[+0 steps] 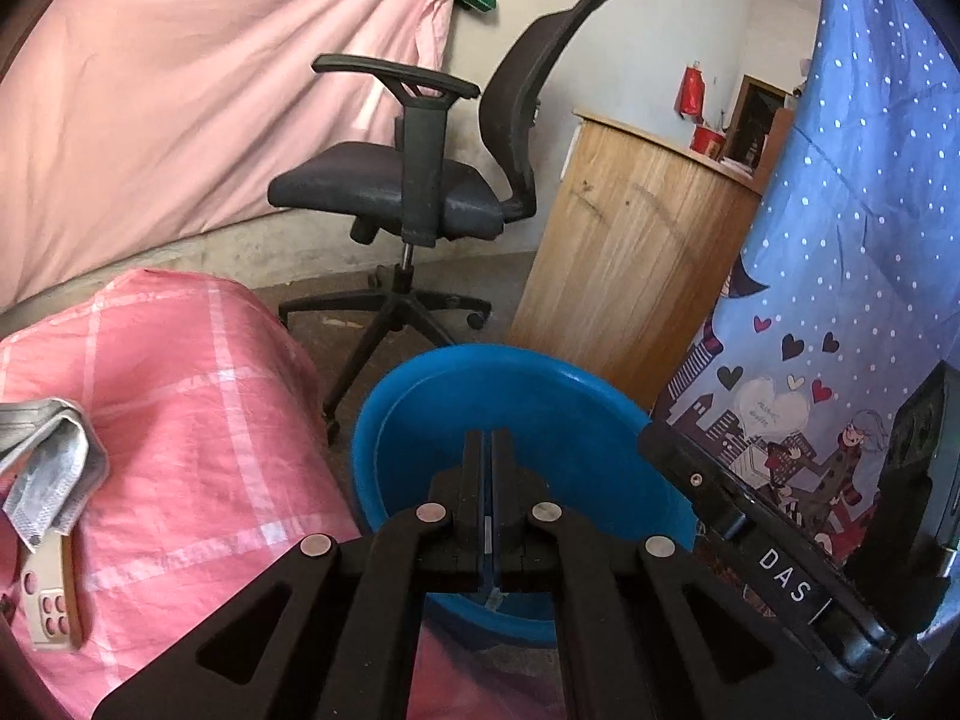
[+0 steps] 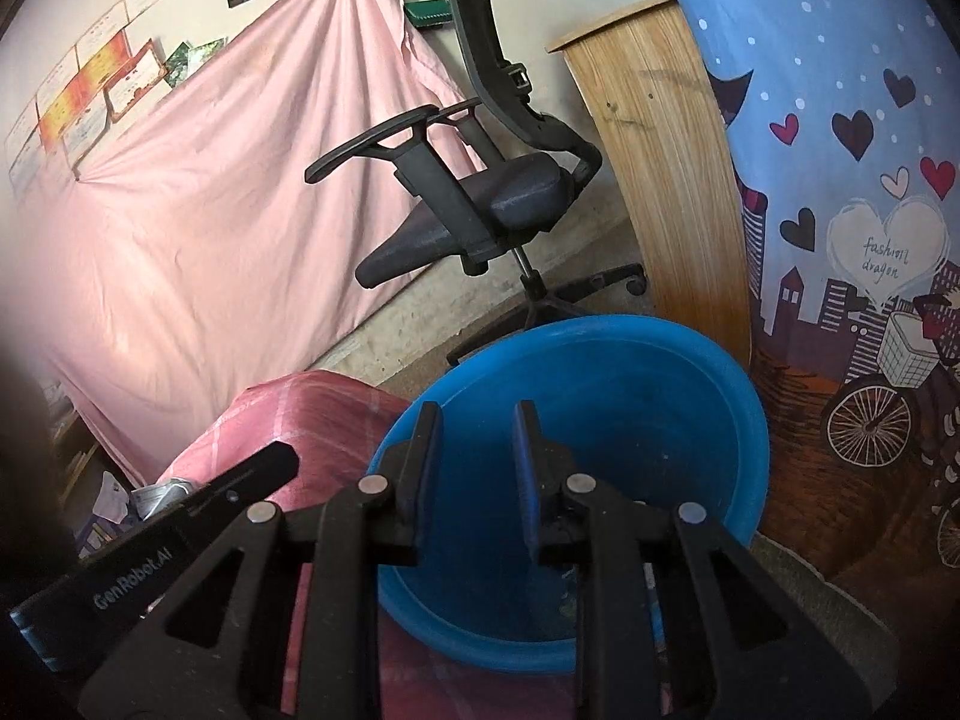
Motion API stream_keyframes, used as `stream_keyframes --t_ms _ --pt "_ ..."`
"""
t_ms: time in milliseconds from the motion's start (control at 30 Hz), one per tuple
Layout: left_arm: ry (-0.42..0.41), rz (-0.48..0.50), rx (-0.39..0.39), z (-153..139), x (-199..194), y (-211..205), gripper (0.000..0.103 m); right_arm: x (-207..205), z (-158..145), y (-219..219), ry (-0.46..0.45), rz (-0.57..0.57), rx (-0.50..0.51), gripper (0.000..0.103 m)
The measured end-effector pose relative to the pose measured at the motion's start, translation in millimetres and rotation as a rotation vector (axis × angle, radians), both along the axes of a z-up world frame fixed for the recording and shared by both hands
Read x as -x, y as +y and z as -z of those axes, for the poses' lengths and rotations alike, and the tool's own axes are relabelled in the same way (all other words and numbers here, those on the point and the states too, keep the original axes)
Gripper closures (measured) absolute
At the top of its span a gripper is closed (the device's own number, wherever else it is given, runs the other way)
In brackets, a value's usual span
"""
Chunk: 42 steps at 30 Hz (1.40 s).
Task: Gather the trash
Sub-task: 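Bring both open tools back over the table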
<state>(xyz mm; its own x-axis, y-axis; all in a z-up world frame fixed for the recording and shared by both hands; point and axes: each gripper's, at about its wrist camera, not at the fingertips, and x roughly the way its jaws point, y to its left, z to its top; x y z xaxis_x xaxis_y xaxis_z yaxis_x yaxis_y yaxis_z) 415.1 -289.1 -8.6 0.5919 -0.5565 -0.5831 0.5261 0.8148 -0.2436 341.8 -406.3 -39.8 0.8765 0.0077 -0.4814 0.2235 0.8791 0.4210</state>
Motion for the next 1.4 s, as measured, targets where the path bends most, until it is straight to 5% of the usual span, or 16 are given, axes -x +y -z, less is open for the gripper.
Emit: stream_keyframes --t_ms 367,733,767,867,900,1000,1133,1233,1400 --pt "-0.073 -0.078 0.03 -23.4 19.2 34.6 0.103 12.4 -25.4 21.6 -0.108 -0.045 0.08 0.049" --pt "-0.25 -0.267 0.019 -45.9 70.1 106.6 0.101 28.9 -49.0 67.0 -0.269 -0.146 0.144 0.021" --pt "-0.257 -0.287 0.015 -46.4 74.6 114.3 0.098 29.9 -50.3 71.2 -0.28 -0.156 0.146 0.016" --pt "-0.274 -0.34 0.028 -48.6 86.0 137.4 0.066 32.5 -53.7 89.9 -0.316 -0.195 0.174 0.001" --pt "-0.29 -0.371 0.046 -49.7 92.0 148.4 0.054 33.2 -54.8 96.7 -0.328 -0.21 0.181 0.0" --pt "-0.325 -0.446 0.071 -52.3 106.4 175.8 0.043 37.3 -57.1 112.3 -0.359 -0.246 0.192 0.0" --pt "-0.359 -0.537 0.072 -50.0 123.4 207.5 0.013 42.6 -61.0 135.5 -0.409 -0.273 0.222 0.0" --pt "-0.386 -0.599 0.076 -45.3 136.5 233.8 0.003 47.4 -62.2 149.2 -0.439 -0.289 0.243 0.0" --pt "-0.399 -0.686 0.054 -33.8 153.2 267.5 0.002 50.0 -61.1 171.1 -0.463 -0.318 0.287 0.0"
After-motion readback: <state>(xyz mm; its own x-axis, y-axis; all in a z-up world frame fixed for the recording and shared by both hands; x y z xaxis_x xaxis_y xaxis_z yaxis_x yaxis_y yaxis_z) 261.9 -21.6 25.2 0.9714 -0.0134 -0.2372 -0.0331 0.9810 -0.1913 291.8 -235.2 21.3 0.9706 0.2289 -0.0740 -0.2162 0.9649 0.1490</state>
